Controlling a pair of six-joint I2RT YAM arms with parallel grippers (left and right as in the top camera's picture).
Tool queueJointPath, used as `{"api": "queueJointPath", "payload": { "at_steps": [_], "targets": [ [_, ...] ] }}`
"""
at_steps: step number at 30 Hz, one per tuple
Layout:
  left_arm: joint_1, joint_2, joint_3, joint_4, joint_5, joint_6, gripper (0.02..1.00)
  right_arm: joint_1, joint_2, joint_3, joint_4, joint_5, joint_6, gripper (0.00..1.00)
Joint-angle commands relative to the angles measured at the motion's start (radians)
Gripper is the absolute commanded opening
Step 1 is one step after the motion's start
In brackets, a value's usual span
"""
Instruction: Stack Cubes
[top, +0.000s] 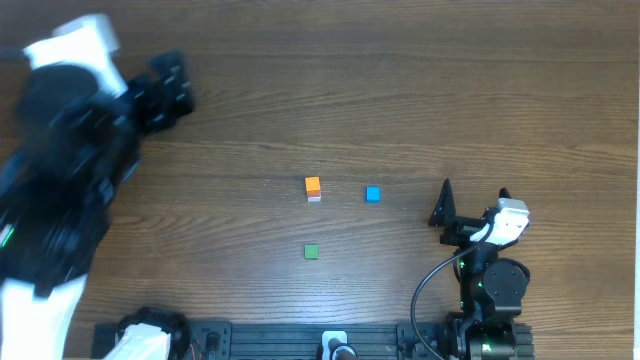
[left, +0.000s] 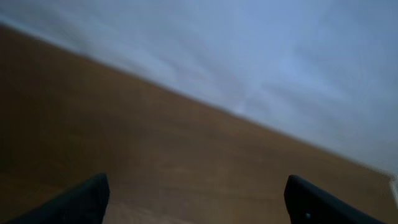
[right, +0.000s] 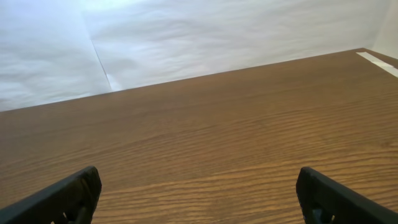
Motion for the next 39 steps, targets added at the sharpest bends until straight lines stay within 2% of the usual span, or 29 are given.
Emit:
{"api": "queueJointPath", "payload": {
  "at_steps": [1,11,14,18,24,29,39],
  "targets": [
    [0.087,-0.167,-0.1,-0.005,0.002,0.075,0.893,0.003,-0.01,-0.011,0.003,-0.008,-0.002,0.991],
    [0.23,-0.585,-0.536,0.122,0.122,0.178,0.901,0.003,-0.01,-0.011,0.003,-0.008,-0.002,0.991],
    [0.236,-0.686,-0.681,0.198,0.161,0.183,0.899,0.003,-0.01,-0.011,0.003,-0.008,-0.002,0.991],
    [0.236,-0.788,-0.869,0.345,0.27,0.257,0.901,0.003,-0.01,-0.011,0.003,-0.008,-0.002,0.991],
    [0.235,-0.891,-1.088,0.521,0.351,0.273,0.901,0.003,-0.01,-0.011,0.003,-0.008,-0.002,0.991],
    [0.235,-0.958,-1.226,0.669,0.476,0.418,0.998,0.003,-0.01,-0.011,0.003,-0.008,-0.002,0.991],
    [0.235,-1.016,-1.358,0.684,0.472,0.518,0.996,0.003,-0.01,-0.011,0.003,-0.008,-0.002,0.991]
  ]
}}
